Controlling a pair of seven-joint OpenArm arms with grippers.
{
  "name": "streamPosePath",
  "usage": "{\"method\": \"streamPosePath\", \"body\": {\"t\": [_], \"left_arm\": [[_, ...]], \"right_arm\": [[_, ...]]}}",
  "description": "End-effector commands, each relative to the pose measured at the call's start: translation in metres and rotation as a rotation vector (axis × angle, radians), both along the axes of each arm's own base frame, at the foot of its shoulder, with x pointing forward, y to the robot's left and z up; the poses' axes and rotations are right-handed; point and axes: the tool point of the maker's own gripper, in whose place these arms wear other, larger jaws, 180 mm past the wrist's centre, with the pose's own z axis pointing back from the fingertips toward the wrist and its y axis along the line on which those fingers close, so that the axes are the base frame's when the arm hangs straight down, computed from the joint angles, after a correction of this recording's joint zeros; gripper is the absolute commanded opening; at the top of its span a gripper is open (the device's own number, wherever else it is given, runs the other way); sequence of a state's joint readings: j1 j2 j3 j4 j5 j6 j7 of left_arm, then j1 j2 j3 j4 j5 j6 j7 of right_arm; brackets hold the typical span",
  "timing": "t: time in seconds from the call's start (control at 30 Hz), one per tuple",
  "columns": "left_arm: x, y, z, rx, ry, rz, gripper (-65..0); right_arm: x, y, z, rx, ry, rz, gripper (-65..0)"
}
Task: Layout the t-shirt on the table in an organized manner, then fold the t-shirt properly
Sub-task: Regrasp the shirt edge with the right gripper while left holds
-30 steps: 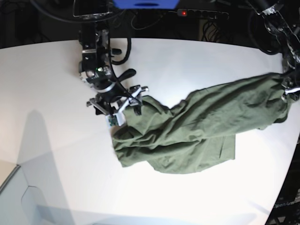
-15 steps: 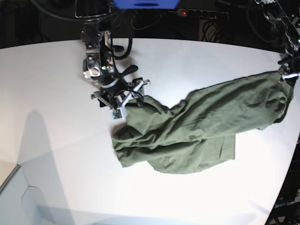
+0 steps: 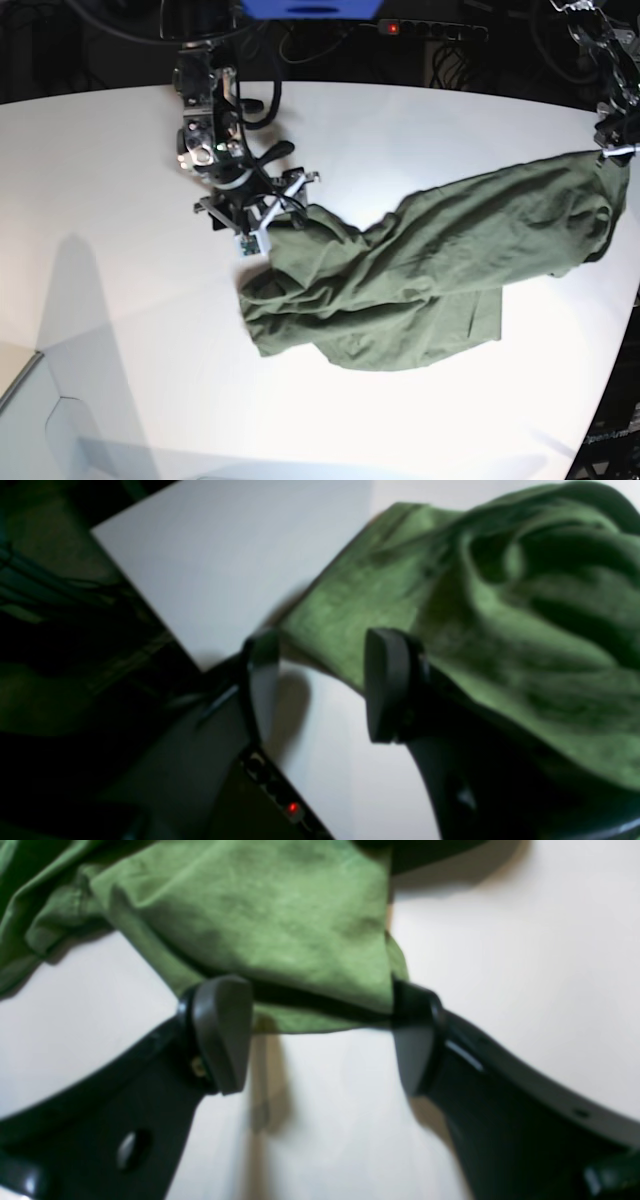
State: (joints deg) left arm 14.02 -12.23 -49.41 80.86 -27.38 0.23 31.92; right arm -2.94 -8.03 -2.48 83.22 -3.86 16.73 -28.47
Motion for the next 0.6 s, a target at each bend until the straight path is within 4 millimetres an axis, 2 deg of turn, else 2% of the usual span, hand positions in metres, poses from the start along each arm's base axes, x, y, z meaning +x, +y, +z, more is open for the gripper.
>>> {"method": "streamPosePath", "body": {"t": [0.0, 0.27, 0.4, 0.57], "left_arm": [[0.006, 0.009, 0.013, 0.038, -0.029, -0.002, -37.4], [0.014, 0.012, 0.007, 0.017, -0.032, 0.010, -37.4], [0.009, 0.015, -0.006, -0.007, -0.004, 0.025, -37.5], [0.011, 0.021, -0.010, -0.018, 0.002, 0.036, -37.5]], "right_arm": [[0.008, 0.000, 0.011, 0.016, -0.044, -0.004, -21.3], [0.009, -0.002, 0.011, 0.008, -0.045, -0.003, -21.3], [0.008, -0.007, 0.010, -0.003, -0.042, -0.002, -21.3], [0.008, -0.007, 0.010, -0.005, -0.044, -0.002, -21.3]]}}
